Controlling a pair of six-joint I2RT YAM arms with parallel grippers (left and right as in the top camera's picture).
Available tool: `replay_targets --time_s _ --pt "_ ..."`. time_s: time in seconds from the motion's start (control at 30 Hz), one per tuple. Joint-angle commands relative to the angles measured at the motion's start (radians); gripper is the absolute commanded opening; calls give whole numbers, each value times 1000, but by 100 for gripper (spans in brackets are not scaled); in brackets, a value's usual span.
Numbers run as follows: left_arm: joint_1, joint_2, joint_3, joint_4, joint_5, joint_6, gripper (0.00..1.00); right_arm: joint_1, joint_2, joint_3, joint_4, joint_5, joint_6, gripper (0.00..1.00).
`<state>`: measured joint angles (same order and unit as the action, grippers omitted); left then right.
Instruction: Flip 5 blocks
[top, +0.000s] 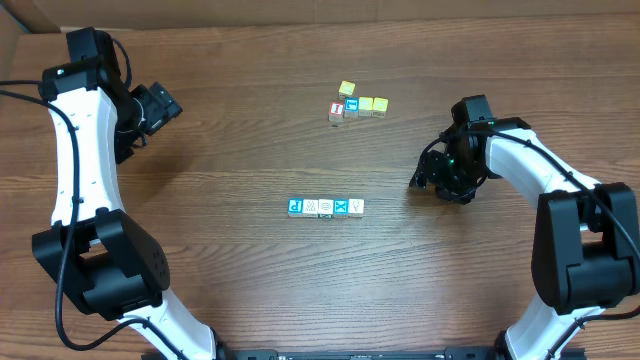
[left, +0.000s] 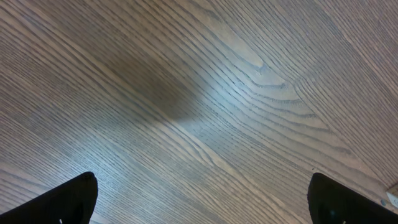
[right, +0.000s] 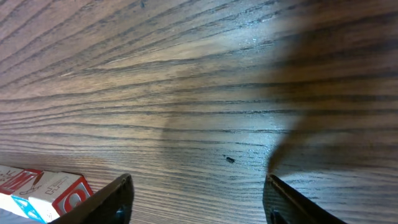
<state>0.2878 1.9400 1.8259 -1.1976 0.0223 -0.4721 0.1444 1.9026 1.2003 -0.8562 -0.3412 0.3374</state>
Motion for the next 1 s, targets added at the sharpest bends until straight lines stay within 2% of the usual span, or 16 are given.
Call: replay_targets --time_s 0.0,0.07,0.17,0.27,0.33,0.5,0.73,0.9,0.93,0.97 --pt "-8 -11 15 -1 -4 4 100 0 -12 -1 8 -47 3 58" --pt "-8 -11 15 -1 -4 4 100 13 -12 -1 14 -73 7 42" --pt "-8 -11 15 54 -4 -3 100 47 -12 -2 4 -72 17 29" --pt "-8 -11 15 96 -4 -3 100 85 -12 -2 -19 -71 17 11" --pt "-8 -11 15 105 -5 -3 100 109 -12 -2 -17 -64 17 4" --pt "-7 -11 15 214 -2 -6 100 127 -30 6 -26 -53 22 4" --pt "-20 -10 15 293 58 -118 100 127 -116 7 -38 -53 41 4" --pt "-21 -10 15 168 303 -160 100 127 -161 7 -68 -47 41 4" --pt "-23 -9 15 143 340 -146 96 127 -166 7 -76 -37 44 4" --pt "-26 -9 15 116 359 -112 85 127 -169 7 -88 -15 58 4"
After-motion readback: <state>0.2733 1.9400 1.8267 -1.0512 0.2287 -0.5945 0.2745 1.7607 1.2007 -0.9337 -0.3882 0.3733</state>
